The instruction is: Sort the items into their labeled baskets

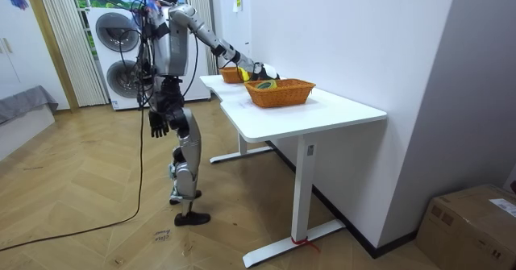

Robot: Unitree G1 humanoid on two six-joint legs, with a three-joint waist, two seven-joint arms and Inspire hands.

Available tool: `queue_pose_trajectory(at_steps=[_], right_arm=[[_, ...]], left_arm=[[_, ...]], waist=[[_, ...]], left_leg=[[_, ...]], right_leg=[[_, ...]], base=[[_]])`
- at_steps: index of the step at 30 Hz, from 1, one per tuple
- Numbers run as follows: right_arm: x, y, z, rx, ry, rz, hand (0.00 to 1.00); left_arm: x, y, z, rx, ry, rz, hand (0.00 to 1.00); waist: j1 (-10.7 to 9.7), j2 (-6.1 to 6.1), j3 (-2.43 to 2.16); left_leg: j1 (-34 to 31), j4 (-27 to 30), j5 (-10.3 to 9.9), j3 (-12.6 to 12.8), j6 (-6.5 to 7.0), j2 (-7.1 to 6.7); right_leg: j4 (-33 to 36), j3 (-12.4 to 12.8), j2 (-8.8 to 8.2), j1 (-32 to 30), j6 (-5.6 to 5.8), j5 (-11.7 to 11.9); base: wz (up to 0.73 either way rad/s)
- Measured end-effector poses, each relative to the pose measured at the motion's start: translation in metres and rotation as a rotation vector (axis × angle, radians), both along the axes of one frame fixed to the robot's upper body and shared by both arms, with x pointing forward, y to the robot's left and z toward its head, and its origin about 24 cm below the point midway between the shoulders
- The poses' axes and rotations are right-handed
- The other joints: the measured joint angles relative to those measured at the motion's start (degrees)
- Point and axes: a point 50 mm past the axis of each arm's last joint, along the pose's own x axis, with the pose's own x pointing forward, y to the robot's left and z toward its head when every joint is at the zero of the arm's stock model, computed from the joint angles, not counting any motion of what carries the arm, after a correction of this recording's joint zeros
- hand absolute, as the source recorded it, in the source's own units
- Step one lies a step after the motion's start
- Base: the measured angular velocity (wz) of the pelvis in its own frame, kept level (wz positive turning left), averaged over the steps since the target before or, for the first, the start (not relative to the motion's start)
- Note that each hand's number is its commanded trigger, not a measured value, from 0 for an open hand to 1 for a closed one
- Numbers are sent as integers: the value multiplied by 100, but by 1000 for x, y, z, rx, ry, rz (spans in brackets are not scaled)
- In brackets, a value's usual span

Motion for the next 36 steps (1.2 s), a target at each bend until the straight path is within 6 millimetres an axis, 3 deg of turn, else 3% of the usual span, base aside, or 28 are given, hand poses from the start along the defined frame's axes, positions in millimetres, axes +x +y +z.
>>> queue_pose_trajectory(at_steps=[5,6,7,13,14,15,17,27,36], right_arm=[[1,-8,2,-9,22,-8,0],[1,-8,2,-9,28,-6,0],[2,-9,2,-9,33,-4,0],[2,-12,1,-6,60,4,0],[2,-12,2,-6,63,8,7],[2,-13,2,-6,65,11,58],[2,-13,2,-3,73,22,100],[0,-30,7,-79,70,-11,100],[0,-40,12,-147,88,-39,100]], left_arm=[[-1,0,0,-5,6,0,0],[-1,0,0,-5,9,1,0],[-2,0,-1,-6,14,0,0],[2,-1,-1,-9,21,-2,0],[3,-1,-1,-10,20,-3,0],[3,-1,-1,-10,20,-5,0],[5,-1,-1,-9,17,-10,0],[18,3,2,2,-25,7,0],[19,7,4,14,-26,3,0]], waist=[[38,15,11],[44,45,33],[41,20,15],[40,25,20],[38,16,16],[38,15,17],[40,1,20],[87,-100,58],[189,-105,64]], left_leg=[[-55,45,0,-52,-1,-7],[-55,46,1,-56,-3,-9],[-57,46,2,-65,-4,-11],[-62,46,5,-92,-9,-13],[-63,46,5,-92,-9,-15],[-63,46,5,-92,-9,-15],[-64,45,5,-92,-9,-14],[-47,22,5,-92,-9,-13],[-20,-44,5,-98,-10,-17]], right_leg=[[0,-17,3,-12,-2,2],[0,-17,4,-12,-4,2],[0,-14,5,-13,-4,2],[1,-12,12,-12,-5,3],[1,-15,10,-12,-5,3],[2,-17,10,-12,-5,3],[3,-17,10,-12,-5,3],[-11,-8,15,-5,-5,3],[-21,-10,22,-4,-5,3]], base=[[5],[0],[0],[0],[0],[0],[0],[0],[0]])
